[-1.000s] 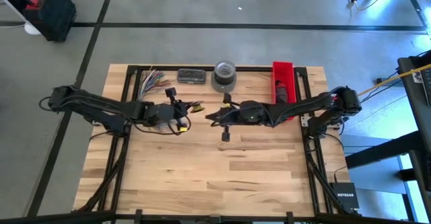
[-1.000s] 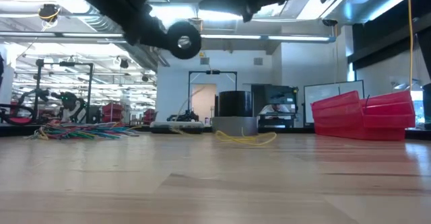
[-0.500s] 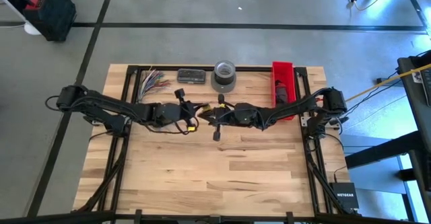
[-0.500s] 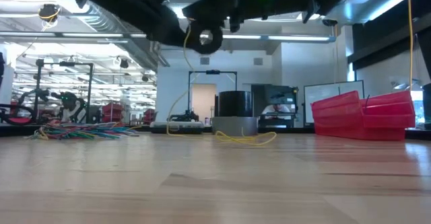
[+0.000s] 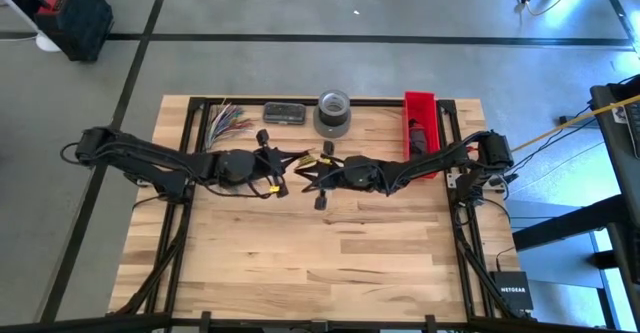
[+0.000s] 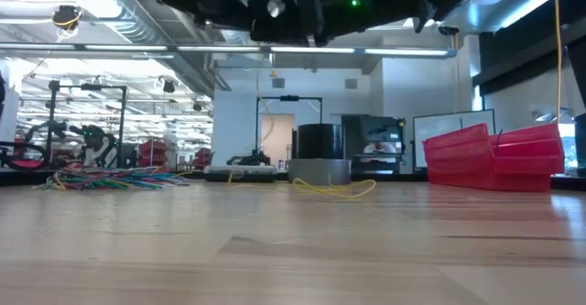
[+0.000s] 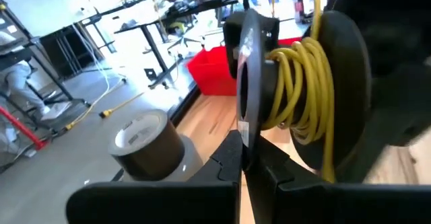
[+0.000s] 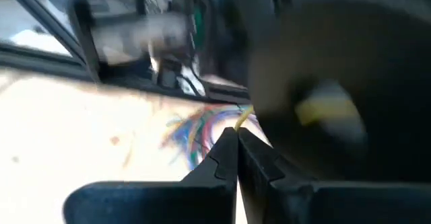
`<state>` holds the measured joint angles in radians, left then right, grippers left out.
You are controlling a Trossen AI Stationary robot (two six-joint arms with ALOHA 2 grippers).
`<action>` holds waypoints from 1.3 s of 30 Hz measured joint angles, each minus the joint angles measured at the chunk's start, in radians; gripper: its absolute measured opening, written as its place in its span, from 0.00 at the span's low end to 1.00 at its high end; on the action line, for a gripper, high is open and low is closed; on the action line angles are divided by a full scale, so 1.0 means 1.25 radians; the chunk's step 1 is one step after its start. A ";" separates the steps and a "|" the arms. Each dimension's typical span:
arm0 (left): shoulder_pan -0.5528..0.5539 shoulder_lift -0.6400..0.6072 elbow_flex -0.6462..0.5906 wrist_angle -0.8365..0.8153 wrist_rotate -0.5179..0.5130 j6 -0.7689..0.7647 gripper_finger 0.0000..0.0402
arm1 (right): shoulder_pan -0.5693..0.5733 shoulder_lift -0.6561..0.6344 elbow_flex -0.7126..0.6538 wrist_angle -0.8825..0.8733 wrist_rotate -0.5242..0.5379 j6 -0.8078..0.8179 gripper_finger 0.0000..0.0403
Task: Coil cords
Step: Coil the yellow wire onto the spool
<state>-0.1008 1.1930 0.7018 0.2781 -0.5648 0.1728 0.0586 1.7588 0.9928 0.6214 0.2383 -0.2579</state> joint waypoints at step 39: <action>-0.033 -0.122 0.002 -0.209 -0.018 -0.021 0.00 | -0.061 -0.009 -0.002 -0.198 -0.125 0.055 0.40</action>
<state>-0.1417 1.0405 0.7040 0.0170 -0.5877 0.1462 -0.0178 1.7476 0.9903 0.3738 0.0815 -0.1890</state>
